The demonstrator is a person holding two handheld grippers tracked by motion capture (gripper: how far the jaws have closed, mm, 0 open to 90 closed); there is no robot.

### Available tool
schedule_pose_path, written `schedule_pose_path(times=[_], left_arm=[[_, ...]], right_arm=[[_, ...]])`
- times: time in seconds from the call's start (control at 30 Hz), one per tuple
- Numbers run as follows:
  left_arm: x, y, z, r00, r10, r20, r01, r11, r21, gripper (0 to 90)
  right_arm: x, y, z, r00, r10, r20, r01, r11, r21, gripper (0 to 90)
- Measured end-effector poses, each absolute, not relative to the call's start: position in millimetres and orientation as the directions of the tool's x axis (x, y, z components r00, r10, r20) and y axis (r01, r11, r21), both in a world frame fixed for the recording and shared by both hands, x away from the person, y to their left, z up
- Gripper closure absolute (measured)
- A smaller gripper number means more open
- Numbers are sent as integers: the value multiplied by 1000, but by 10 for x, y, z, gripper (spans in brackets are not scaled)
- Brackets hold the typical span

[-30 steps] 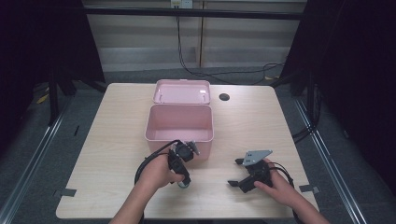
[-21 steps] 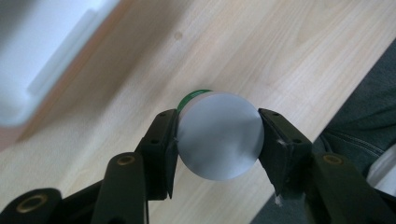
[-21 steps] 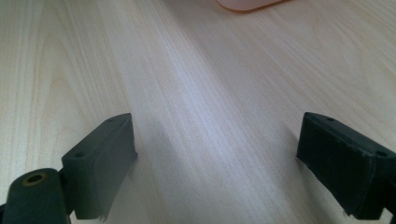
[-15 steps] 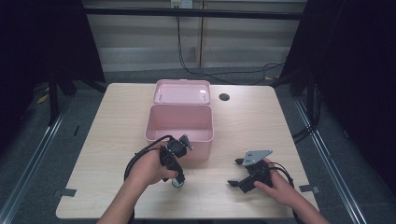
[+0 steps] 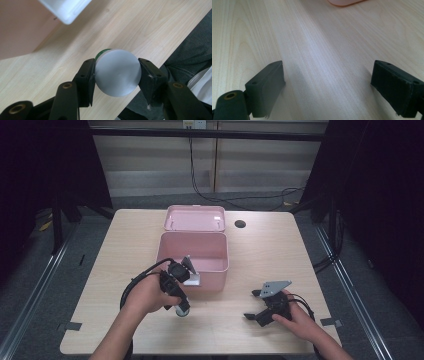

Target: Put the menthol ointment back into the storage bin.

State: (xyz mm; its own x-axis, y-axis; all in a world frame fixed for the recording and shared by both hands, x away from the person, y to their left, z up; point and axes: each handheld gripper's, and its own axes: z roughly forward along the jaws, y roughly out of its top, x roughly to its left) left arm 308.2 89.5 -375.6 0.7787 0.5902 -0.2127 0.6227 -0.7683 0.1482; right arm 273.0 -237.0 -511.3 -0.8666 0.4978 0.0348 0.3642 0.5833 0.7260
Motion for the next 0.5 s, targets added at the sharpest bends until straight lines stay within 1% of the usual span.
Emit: schedule_pose_path(times=[0.5], left_arm=[[3194, 1001, -3432, 757, 620, -205, 651, -743, 155, 501]], right_arm=[[2730, -2370, -5113, -867, 498, 34, 364, 584, 726, 108]])
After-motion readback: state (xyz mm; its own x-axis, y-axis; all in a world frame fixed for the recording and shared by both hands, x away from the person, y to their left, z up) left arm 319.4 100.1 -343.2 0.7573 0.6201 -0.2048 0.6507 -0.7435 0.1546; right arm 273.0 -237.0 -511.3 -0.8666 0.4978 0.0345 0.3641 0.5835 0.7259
